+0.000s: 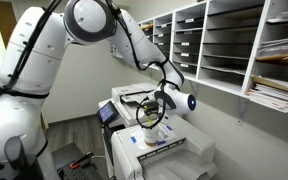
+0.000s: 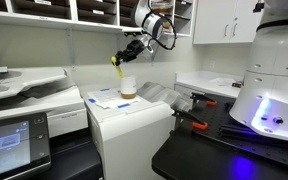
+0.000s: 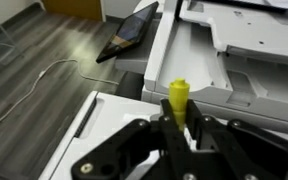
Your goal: Put the marker in the cup
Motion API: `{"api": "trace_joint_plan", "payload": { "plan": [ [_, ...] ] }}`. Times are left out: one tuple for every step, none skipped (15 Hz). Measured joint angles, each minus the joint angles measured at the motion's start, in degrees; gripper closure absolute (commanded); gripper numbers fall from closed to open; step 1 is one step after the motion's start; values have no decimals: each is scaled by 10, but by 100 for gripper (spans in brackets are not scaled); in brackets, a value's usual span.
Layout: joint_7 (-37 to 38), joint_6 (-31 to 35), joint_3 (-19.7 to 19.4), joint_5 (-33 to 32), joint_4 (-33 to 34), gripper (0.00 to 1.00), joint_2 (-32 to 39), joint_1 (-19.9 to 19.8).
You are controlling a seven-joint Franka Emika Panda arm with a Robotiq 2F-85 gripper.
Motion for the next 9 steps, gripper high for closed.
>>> {"api": "trace_joint_plan", "payload": {
  "plan": [
    [1,0,-3,0,0,95,5,0],
    [1,0,-5,0,0,95,9,-1],
    [1,0,-6,0,0,95,12,-1],
    [1,0,-7,0,0,95,14,-1],
    [1,0,-7,0,0,74,16,-1],
    [2,0,-7,0,0,54,17,-1],
    [3,1,-8,-1,-1,48,19,-1],
    [5,2,-11,-3,-1,40,21,0],
    [9,7,-13,-9,-2,33,22,1]
  ]
}}
